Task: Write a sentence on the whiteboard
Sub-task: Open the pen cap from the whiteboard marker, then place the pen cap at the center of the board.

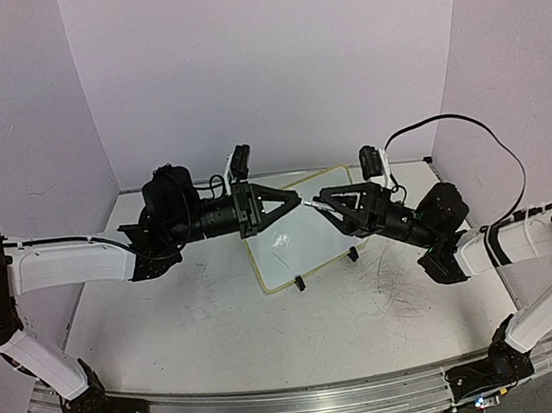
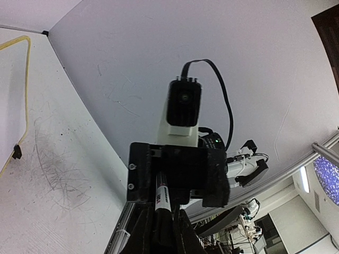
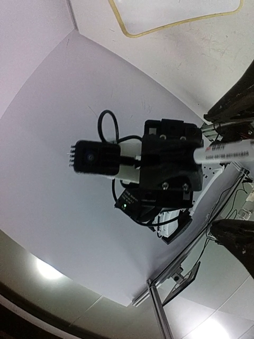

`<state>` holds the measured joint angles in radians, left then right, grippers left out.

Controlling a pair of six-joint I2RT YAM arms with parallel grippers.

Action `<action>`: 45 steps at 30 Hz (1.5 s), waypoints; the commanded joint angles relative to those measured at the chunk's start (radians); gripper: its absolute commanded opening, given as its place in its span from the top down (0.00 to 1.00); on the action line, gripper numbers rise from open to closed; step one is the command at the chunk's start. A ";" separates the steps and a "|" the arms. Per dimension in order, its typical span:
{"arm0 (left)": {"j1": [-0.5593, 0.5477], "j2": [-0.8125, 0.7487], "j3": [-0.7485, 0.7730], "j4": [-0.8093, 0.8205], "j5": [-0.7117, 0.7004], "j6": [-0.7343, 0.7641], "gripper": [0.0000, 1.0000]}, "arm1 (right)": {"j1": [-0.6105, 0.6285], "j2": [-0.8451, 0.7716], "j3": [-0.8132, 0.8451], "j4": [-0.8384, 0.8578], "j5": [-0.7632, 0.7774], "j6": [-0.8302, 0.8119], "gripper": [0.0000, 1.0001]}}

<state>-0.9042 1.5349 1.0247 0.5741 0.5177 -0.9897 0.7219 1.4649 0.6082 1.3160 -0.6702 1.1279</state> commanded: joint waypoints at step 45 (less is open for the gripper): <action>0.336 -0.397 -0.195 -0.205 -0.067 0.087 1.00 | -0.234 -0.348 -0.227 -0.115 -0.100 -0.211 1.00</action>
<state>-0.6246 1.2733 0.8361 0.5103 0.4973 -0.9972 0.5365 1.2554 0.4008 1.2639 -0.6922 1.0636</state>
